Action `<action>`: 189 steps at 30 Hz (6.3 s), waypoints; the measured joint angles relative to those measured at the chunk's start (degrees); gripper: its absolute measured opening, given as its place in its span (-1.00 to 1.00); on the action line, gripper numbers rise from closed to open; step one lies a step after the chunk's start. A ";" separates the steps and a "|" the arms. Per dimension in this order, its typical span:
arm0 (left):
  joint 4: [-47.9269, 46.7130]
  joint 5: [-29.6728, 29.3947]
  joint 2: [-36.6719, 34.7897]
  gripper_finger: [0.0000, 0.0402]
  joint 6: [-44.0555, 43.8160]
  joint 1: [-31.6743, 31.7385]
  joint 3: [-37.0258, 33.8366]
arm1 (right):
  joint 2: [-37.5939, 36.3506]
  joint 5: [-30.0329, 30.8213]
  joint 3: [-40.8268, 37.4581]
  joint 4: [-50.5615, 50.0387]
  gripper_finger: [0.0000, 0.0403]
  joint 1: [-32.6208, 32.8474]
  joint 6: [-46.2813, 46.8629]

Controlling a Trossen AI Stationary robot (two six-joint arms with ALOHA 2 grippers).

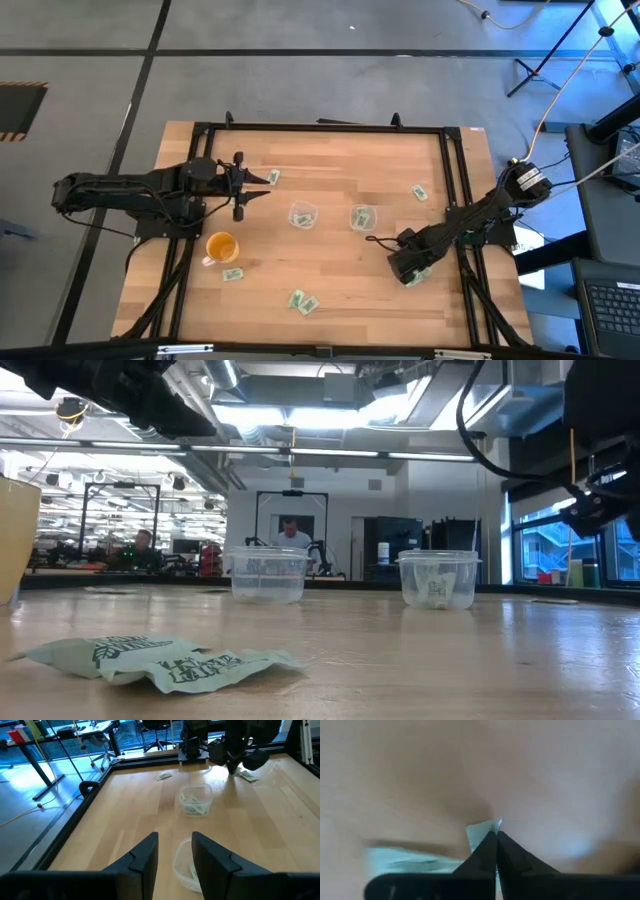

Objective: Pick and place Stevia / Truvia into bins
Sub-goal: Put the stevia packet into the right transparent container

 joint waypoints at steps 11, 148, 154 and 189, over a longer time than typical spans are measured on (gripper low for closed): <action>-0.22 -0.05 0.02 -0.43 0.02 0.00 0.00 | -0.14 16.93 16.36 -8.15 -0.99 -3.21 -13.61; -2.89 -0.20 0.76 -0.43 -0.02 0.00 0.00 | -2.77 8.03 -4.15 12.98 -0.69 14.08 33.12; -2.90 -0.20 0.76 -0.43 -0.02 -0.02 0.00 | -2.68 8.18 -4.15 13.08 -0.84 14.08 33.04; -2.62 -0.22 0.74 -0.43 0.99 0.00 0.02 | -3.99 36.06 18.38 3.03 -0.99 -17.06 -28.43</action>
